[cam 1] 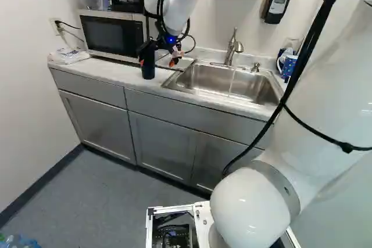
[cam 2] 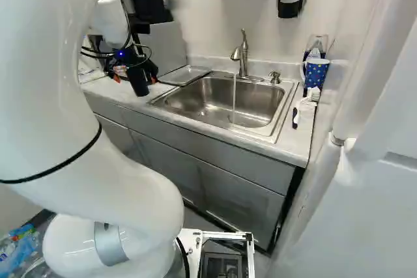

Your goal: Rinse the cup and place it in the tray

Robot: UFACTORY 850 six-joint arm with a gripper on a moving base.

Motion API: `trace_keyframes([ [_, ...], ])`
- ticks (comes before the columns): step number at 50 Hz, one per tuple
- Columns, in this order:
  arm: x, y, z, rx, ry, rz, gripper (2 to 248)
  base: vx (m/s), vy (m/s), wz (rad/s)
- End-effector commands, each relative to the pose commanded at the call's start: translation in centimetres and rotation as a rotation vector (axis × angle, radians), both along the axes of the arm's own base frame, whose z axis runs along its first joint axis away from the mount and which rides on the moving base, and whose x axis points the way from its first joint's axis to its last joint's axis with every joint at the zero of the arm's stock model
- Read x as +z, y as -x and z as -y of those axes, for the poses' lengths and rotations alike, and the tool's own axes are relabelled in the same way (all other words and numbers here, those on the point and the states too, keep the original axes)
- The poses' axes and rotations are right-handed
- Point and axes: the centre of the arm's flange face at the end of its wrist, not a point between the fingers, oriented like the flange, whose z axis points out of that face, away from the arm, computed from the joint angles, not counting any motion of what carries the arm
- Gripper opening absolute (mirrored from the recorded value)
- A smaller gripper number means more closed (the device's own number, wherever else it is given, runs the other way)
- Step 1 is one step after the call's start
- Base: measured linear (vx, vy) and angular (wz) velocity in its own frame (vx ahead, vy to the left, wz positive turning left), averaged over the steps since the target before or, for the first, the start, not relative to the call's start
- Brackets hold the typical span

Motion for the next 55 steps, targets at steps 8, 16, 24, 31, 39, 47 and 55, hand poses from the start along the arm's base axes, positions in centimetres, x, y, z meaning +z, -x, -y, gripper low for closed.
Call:
trace_keyframes([
  [8,0.0,0.48,-0.82,0.019,0.0,0.0,247,0.0,0.0,0.0],
  [16,0.0,0.59,-0.81,0.02,0.0,0.0,247,0.0,0.0,0.0],
  [24,0.02,0.56,-0.81,0.021,0.001,0.005,247,0.0,0.0,0.0],
  [31,0.08,0.44,-0.79,0.023,0.004,0.02,247,0.0,0.0,0.0],
  [39,0.17,0.29,-0.68,0.025,0.011,0.045,247,0.0,0.0,0.0],
  [47,0.28,0.18,-0.49,0.029,0.02,0.074,247,0.0,0.0,0.0],
  [55,0.2,-0.02,-0.47,0.039,0.034,0.102,247,0.0,0.0,0.0],
])
